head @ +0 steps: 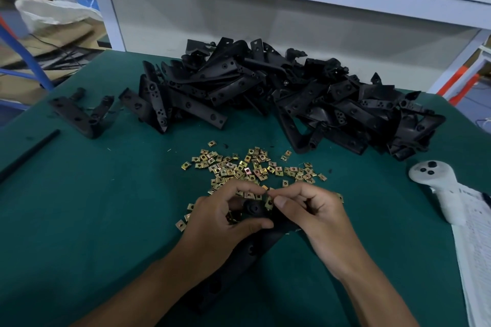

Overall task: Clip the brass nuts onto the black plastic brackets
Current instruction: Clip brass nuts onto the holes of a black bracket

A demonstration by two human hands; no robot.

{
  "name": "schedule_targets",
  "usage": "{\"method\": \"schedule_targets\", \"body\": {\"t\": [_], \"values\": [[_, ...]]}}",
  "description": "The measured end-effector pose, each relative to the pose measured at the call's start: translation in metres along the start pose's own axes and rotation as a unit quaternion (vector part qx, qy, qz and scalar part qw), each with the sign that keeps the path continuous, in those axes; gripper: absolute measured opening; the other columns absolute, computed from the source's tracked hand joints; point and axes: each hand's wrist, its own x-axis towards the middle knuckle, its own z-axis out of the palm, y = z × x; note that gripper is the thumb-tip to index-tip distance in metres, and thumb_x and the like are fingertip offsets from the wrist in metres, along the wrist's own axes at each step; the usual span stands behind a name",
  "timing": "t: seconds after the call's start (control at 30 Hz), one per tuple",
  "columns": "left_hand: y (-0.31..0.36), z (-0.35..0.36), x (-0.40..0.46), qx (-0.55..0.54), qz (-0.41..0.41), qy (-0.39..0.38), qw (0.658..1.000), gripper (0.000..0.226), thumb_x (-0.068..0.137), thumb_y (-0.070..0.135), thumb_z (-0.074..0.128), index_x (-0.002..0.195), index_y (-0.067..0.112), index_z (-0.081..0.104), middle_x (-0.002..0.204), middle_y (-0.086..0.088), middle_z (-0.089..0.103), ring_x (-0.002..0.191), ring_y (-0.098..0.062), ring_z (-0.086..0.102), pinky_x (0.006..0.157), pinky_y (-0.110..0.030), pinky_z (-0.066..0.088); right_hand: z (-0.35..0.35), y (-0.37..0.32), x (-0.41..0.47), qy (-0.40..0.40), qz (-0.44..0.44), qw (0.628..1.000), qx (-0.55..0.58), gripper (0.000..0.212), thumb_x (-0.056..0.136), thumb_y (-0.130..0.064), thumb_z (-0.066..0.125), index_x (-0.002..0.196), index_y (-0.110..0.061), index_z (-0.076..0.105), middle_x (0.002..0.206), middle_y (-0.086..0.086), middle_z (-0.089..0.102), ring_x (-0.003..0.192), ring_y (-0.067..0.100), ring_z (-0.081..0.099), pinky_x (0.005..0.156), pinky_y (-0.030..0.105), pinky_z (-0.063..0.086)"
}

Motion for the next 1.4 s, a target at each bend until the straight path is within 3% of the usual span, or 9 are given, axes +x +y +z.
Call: {"method": "schedule_targets", "body": {"t": [0.2, 0.27, 0.37, 0.57, 0.77, 0.93, 1.03, 1.1, 1.4], "values": [[-0.001, -0.001, 0.000, -0.022, -0.013, -0.008, 1.000, 0.034, 0.070, 0.051, 0.081, 0.100, 0.051, 0.065, 0.089, 0.021, 0.076, 0.084, 0.004, 0.072, 0.071, -0.008, 0.051, 0.000, 0.005, 0.000, -0.032, -0.012, 0.998, -0.061, 0.021, 0.081, -0.049, 0.069, 0.093, -0.035, 0.079, 0.091, 0.036, 0.058, 0.084, 0.044, 0.056, 0.073, 0.053, 0.045], [-0.002, -0.001, 0.000, -0.021, -0.018, -0.011, 1.000, 0.036, 0.071, 0.051, 0.080, 0.103, 0.051, 0.065, 0.092, 0.022, 0.076, 0.087, 0.004, 0.072, 0.073, -0.007, 0.050, -0.002, 0.004, 0.000, -0.040, -0.004, 0.998, -0.050, 0.020, 0.085, -0.045, 0.066, 0.095, -0.033, 0.079, 0.090, 0.023, 0.067, 0.087, 0.035, 0.063, 0.073, 0.040, 0.048], [-0.002, -0.001, 0.000, -0.010, -0.013, -0.007, 1.000, 0.035, 0.075, 0.050, 0.078, 0.108, 0.052, 0.068, 0.097, 0.025, 0.075, 0.090, 0.006, 0.071, 0.074, -0.004, 0.049, -0.010, 0.004, 0.003, -0.052, 0.038, 0.995, 0.071, 0.031, 0.087, -0.019, 0.049, 0.095, -0.023, 0.078, 0.105, 0.001, 0.074, 0.096, 0.011, 0.067, 0.082, 0.024, 0.048], [-0.004, -0.006, 0.006, -0.012, -0.028, 0.011, 0.999, 0.026, 0.076, 0.048, 0.080, 0.101, 0.048, 0.071, 0.092, 0.021, 0.075, 0.085, 0.003, 0.070, 0.071, -0.004, 0.047, -0.025, 0.009, 0.012, 0.025, 0.120, 0.935, 0.333, 0.055, 0.084, 0.027, 0.031, 0.105, -0.009, 0.067, 0.116, 0.014, 0.072, 0.084, 0.012, 0.061, 0.077, 0.026, 0.054], [-0.004, -0.005, 0.005, -0.020, -0.024, 0.006, 0.999, 0.026, 0.076, 0.054, 0.073, 0.101, 0.047, 0.070, 0.090, 0.020, 0.075, 0.079, 0.004, 0.069, 0.067, -0.004, 0.045, -0.021, 0.009, 0.014, 0.021, 0.128, 0.924, 0.359, 0.043, 0.084, 0.008, 0.058, 0.126, -0.002, 0.060, 0.125, 0.018, 0.069, 0.118, 0.028, 0.067, 0.082, 0.024, 0.058], [-0.008, -0.002, 0.002, -0.035, -0.036, -0.013, 0.999, 0.029, 0.080, 0.054, 0.069, 0.108, 0.048, 0.065, 0.084, 0.017, 0.072, 0.069, 0.001, 0.065, 0.063, -0.008, 0.045, -0.018, 0.006, 0.014, 0.048, 0.133, 0.941, 0.307, 0.025, 0.083, -0.006, 0.067, 0.105, -0.010, 0.077, 0.115, 0.016, 0.074, 0.106, 0.024, 0.072, 0.075, 0.024, 0.059], [-0.012, -0.002, 0.001, -0.017, -0.043, -0.018, 0.999, 0.037, 0.079, 0.062, 0.067, 0.114, 0.050, 0.062, 0.071, 0.004, 0.066, 0.058, -0.013, 0.056, 0.058, -0.022, 0.042, -0.016, 0.004, 0.014, 0.065, 0.129, 0.949, 0.280, 0.024, 0.077, -0.022, 0.073, 0.100, -0.016, 0.080, 0.097, 0.009, 0.076, 0.080, 0.011, 0.072, 0.068, 0.020, 0.057], [-0.010, -0.002, 0.001, -0.021, -0.036, -0.023, 0.999, 0.033, 0.081, 0.061, 0.069, 0.112, 0.050, 0.062, 0.067, 0.010, 0.062, 0.055, 0.000, 0.052, 0.056, -0.015, 0.039, -0.015, 0.004, 0.014, 0.062, 0.120, 0.950, 0.282, 0.021, 0.074, -0.024, 0.076, 0.094, -0.019, 0.080, 0.090, 0.007, 0.075, 0.071, 0.006, 0.067, 0.065, 0.019, 0.056], [-0.007, -0.004, 0.003, -0.019, -0.021, -0.023, 0.999, 0.031, 0.081, 0.035, 0.084, 0.104, 0.044, 0.065, 0.099, 0.019, 0.072, 0.089, -0.003, 0.071, 0.075, -0.010, 0.051, -0.020, 0.006, 0.013, 0.050, 0.108, 0.970, 0.210, 0.024, 0.081, -0.017, 0.072, 0.102, -0.023, 0.080, 0.109, 0.007, 0.076, 0.101, 0.014, 0.072, 0.082, 0.023, 0.056]]}}
